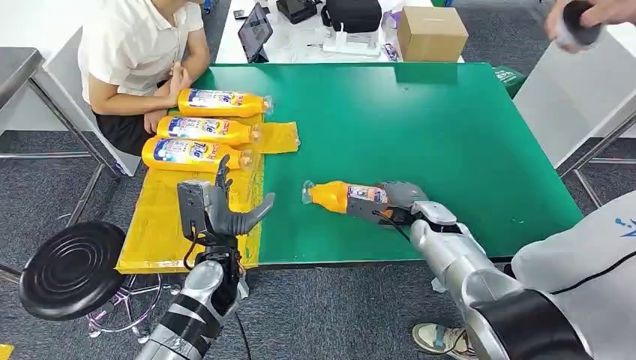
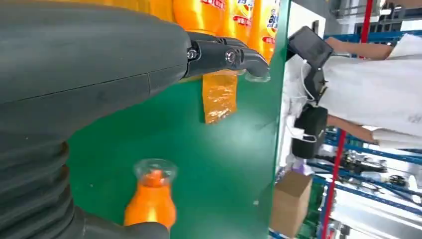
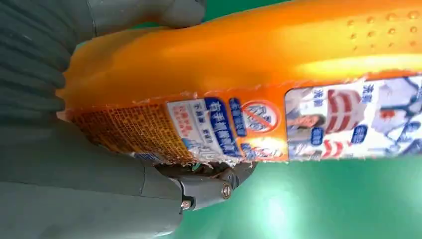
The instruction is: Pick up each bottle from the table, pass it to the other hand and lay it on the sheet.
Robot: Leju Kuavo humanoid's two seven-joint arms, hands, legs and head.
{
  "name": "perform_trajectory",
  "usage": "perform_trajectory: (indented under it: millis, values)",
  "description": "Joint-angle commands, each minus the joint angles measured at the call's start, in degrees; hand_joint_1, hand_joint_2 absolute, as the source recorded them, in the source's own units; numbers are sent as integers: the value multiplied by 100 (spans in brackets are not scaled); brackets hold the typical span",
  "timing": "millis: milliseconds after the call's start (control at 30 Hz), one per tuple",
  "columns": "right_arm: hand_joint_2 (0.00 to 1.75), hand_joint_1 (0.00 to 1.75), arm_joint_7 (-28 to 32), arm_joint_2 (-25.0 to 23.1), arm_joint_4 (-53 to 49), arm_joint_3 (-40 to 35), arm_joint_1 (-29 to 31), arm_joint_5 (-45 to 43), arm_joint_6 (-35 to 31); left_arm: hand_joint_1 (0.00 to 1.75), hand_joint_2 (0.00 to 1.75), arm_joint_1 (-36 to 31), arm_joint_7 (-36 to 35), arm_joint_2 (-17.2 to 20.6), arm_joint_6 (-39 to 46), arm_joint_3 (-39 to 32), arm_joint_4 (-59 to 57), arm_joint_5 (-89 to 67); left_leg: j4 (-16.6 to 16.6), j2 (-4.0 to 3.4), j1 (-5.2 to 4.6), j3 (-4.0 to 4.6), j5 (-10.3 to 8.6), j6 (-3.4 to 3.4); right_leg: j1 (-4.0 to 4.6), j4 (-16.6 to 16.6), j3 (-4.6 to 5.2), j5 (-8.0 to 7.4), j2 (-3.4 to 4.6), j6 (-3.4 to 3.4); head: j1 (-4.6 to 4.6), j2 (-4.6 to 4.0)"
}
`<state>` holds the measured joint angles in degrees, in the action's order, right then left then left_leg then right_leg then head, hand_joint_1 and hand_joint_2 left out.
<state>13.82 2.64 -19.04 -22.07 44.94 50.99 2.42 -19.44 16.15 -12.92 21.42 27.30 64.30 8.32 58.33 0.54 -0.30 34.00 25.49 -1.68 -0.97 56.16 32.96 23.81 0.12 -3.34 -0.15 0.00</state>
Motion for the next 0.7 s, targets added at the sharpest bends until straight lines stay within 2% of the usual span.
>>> perform_trajectory:
  millis: [33,133,200,267,333,367,400,500,633,700]
  values:
    - [175,175,468,-302,188,1103,-404,-508,261,0,175,-212,3,105,-38,98,-329,168,-12,-24,10,-25,6,15,11,-14,-19,-3,19,18,-4,0]
    - [175,175,582,-305,141,1158,-416,-606,244,0,175,-188,-34,119,-94,96,-287,267,-10,-30,9,-28,4,18,11,-12,-16,-3,31,19,-4,0]
    - [175,175,1353,-524,-79,1617,-506,-1365,656,0,175,-56,-388,175,-680,0,-186,1040,-10,-24,8,-28,2,14,9,-11,-13,-3,25,14,-2,0]
    - [175,175,1849,-787,-831,1516,-823,-1943,515,0,175,233,-534,457,-1065,163,43,1802,-19,-44,15,-35,2,20,15,-18,-18,-8,43,22,-2,0]
    - [175,175,2013,-889,-1551,1350,-1182,-2285,402,0,175,466,-509,600,-1141,284,275,1900,-16,-64,9,-39,10,14,10,-10,-16,-6,65,15,-2,0]
    - [175,175,1981,-906,-1846,1253,-1338,-2385,374,0,175,553,-483,647,-1168,323,366,1906,-13,-57,7,-32,10,13,8,-4,-11,-4,60,13,-2,0]
    - [175,175,1920,-909,-2653,975,-1760,-2722,336,0,175,756,-449,729,-1193,392,591,1908,-18,-62,10,-35,13,17,11,-7,-13,-2,64,18,-2,0]
    - [175,175,1785,-845,-3583,440,-2234,-3157,165,0,175,894,-329,816,-1295,607,805,1669,-16,-41,12,-26,16,19,13,-3,-9,8,44,19,-4,0]
    - [175,175,1768,-772,-3567,-33,-2205,-3575,240,0,175,813,-260,749,-1521,820,724,1250,-3,-11,17,0,21,16,16,7,4,21,20,20,-2,0]
    - [175,175,1820,-808,-3401,-182,-2083,-3633,283,0,175,713,-274,752,-1660,959,593,1035,-4,-21,12,29,13,12,10,6,34,9,29,16,-2,0]
